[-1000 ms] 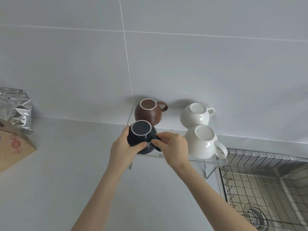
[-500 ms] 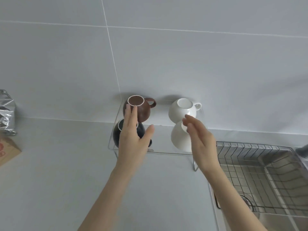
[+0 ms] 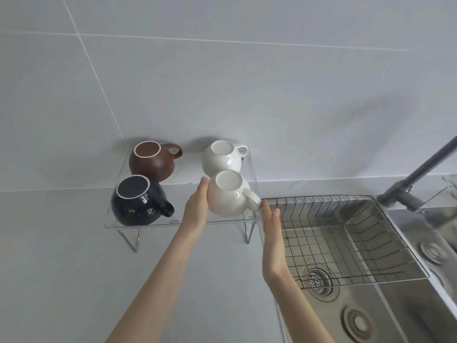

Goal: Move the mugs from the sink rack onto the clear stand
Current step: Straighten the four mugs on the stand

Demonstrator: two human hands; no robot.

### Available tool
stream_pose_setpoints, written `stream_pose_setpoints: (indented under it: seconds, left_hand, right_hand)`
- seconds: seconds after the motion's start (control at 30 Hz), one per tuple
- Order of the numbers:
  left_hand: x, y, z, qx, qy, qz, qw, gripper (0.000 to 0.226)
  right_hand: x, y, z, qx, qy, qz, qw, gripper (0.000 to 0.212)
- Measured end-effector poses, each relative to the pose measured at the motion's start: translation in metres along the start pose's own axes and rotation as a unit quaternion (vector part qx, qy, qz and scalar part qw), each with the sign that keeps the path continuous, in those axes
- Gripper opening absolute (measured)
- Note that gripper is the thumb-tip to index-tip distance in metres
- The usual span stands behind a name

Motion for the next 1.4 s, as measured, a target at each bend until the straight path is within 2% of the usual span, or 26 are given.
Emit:
stream_pose_setpoints:
  seconds: [0.13,0.27,0.37,0.5,0.9,1.0,1.13,1.2,1.33,1.4]
  left_hand:
    - [0.001,0.001,0.002,0.0,-0.012,-0.008,1.0,0.058]
    - [0.006,-0.001,0.005,0.002,-0.021,-0.029,0.999,0.076]
    - [0.006,-0.003,0.003,-0.006,-0.023,-0.032,0.999,0.073]
    - [0.006,-0.01,0.008,-0.002,-0.025,-0.033,0.999,0.056]
    - [0.006,-0.023,0.017,0.009,-0.048,-0.04,0.998,0.048]
    - [0.009,-0.023,0.019,0.019,-0.042,-0.043,0.998,0.053]
    - [0.021,-0.02,0.005,0.012,-0.033,-0.058,0.998,0.059]
    - [0.025,-0.012,-0.007,-0.001,-0.033,-0.049,0.998,0.07]
    - [0.026,0.017,-0.028,-0.024,-0.015,-0.042,0.999,0.059]
    - [0.026,0.036,-0.03,-0.019,0.012,-0.054,0.998,0.06]
  right_hand:
    - [-0.003,0.004,0.0,-0.006,-0.019,0.013,1.0,0.052]
    - [-0.002,0.009,0.004,-0.011,-0.022,0.025,0.999,0.053]
    - [0.002,0.015,0.006,-0.018,-0.026,0.028,0.999,0.054]
    - [0.003,0.023,0.008,-0.014,-0.045,0.025,0.999,0.054]
    - [-0.001,0.038,0.009,-0.01,-0.052,0.036,0.998,0.054]
    - [0.001,0.04,0.009,-0.001,-0.057,0.032,0.998,0.055]
    - [0.013,0.052,0.029,0.042,-0.058,0.001,0.997,0.055]
    - [0.016,0.065,0.045,0.054,-0.064,-0.005,0.996,0.055]
    - [0.007,0.102,0.076,0.082,-0.089,0.011,0.993,0.057]
    - [-0.002,0.119,0.082,0.077,-0.103,0.029,0.991,0.056]
Point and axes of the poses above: each hand's wrist, its own y-axis towards the middle knuckle, its own x-axis out of the back of the hand, z = x × y, the point moved 10 cm from there along y, towards the middle knuckle, and after that the axes turned 5 degrees about -x, right-handed, at the moved point
